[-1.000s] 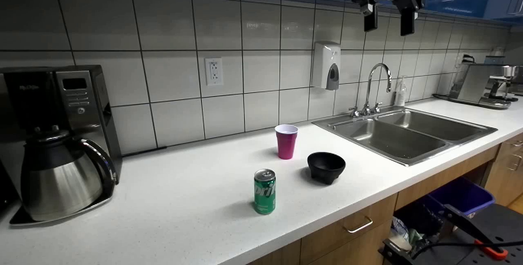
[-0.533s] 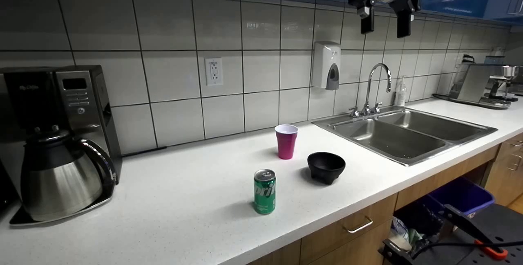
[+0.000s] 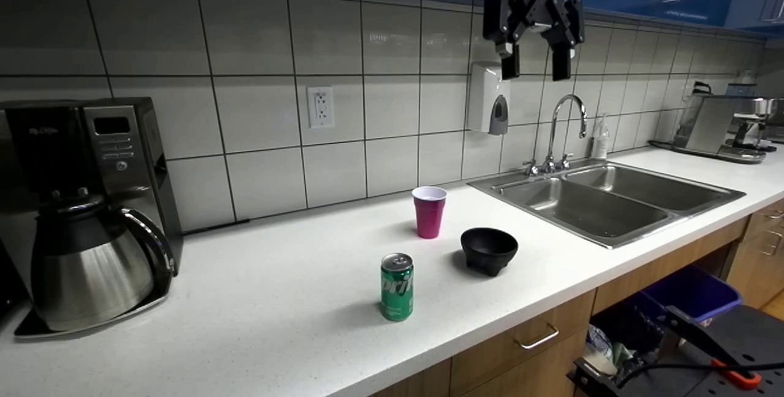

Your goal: Put the green can inside the black bowl

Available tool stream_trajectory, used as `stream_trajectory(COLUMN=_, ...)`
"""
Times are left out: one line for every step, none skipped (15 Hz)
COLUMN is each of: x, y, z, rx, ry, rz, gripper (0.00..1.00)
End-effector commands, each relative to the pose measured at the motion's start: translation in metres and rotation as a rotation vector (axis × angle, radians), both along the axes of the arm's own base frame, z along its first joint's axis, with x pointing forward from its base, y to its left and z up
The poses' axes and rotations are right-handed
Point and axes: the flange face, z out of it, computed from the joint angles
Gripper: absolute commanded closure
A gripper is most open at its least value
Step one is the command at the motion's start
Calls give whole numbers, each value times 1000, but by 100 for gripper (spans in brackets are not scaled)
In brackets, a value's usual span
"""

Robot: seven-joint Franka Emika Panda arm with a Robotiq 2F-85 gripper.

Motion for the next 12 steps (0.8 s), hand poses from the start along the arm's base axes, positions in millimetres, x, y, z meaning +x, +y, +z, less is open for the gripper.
stream_trajectory(x=16, y=10, z=-12, rx=1, ry=-2, rz=36, gripper=0)
stream_trajectory(x=19, y=12, z=-17, rx=1, ry=-1, rz=41, gripper=0)
stream_trajectory(x=23, y=15, z=-22, rx=0, ry=2, rz=45, gripper=0)
stream_trajectory(x=26, y=17, z=-27, rx=0, ry=5, rz=51, gripper=0)
stream_trajectory(x=29, y=20, z=-31, rx=0, ry=5, rz=55, gripper=0)
stream_trajectory(x=33, y=22, z=-36, rx=1, ry=7, rz=59, gripper=0)
stream_trajectory(x=36, y=25, z=-41, rx=2, ry=12, rz=65, gripper=0)
stream_trajectory(x=40, y=28, z=-47, rx=2, ry=16, rz=70, gripper=0)
stream_trajectory(x=42, y=31, z=-52, rx=3, ry=19, rz=77, gripper=0)
stream_trajectory(x=45, y=34, z=-57, rx=4, ry=24, rz=83, gripper=0)
stream_trajectory(x=48, y=38, z=-62, rx=3, ry=28, rz=90, gripper=0)
stream_trajectory(x=51, y=42, z=-67, rx=5, ry=31, rz=97, gripper=0)
